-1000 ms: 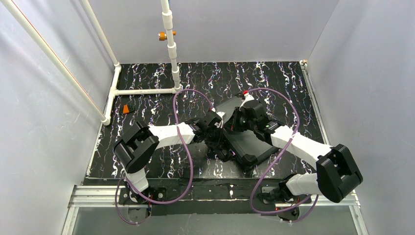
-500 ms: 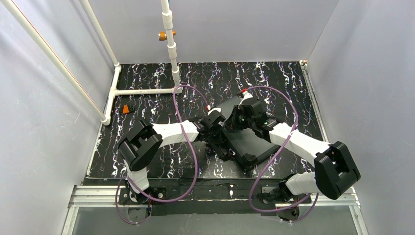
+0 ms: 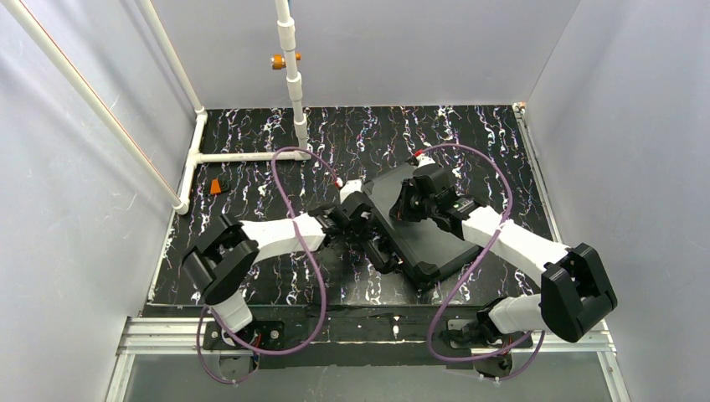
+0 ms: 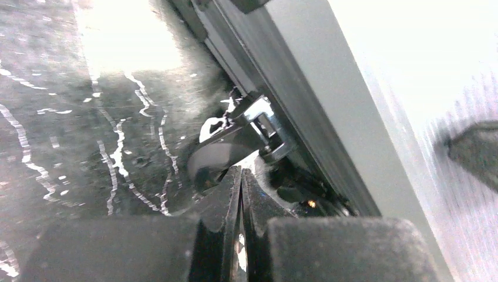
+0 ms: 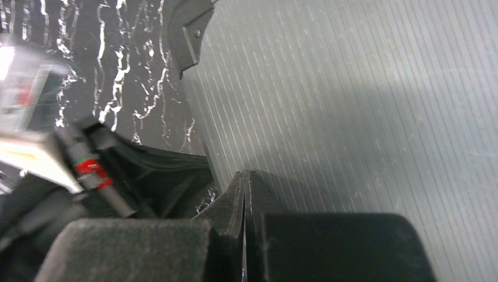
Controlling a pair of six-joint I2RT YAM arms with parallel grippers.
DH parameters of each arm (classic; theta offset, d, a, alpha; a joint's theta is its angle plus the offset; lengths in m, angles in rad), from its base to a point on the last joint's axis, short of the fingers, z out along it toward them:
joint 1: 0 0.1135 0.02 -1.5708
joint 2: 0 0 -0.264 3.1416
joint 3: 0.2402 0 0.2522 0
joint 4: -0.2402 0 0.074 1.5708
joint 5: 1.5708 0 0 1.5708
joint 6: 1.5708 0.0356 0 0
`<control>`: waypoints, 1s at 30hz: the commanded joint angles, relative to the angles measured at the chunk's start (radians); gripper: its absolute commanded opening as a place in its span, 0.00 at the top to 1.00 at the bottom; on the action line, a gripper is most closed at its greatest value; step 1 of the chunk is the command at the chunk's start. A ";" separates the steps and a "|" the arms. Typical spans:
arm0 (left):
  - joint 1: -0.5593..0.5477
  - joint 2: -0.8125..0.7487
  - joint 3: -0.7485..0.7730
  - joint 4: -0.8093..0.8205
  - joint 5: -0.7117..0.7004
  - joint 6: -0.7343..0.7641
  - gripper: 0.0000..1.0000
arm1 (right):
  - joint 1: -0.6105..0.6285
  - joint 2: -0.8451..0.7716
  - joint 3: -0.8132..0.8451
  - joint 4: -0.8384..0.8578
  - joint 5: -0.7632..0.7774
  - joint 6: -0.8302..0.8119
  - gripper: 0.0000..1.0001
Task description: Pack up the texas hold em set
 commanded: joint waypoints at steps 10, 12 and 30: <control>0.004 -0.499 -0.243 0.056 -0.223 0.265 1.00 | -0.003 -0.009 0.132 -0.373 0.132 -0.102 0.99; 0.004 -0.587 -0.259 0.039 -0.246 0.333 1.00 | -0.003 -0.032 0.156 -0.355 0.126 -0.113 0.99; 0.022 -0.935 -0.094 -0.309 -0.435 0.941 0.31 | -0.003 -0.289 0.227 -0.162 0.030 -0.255 0.35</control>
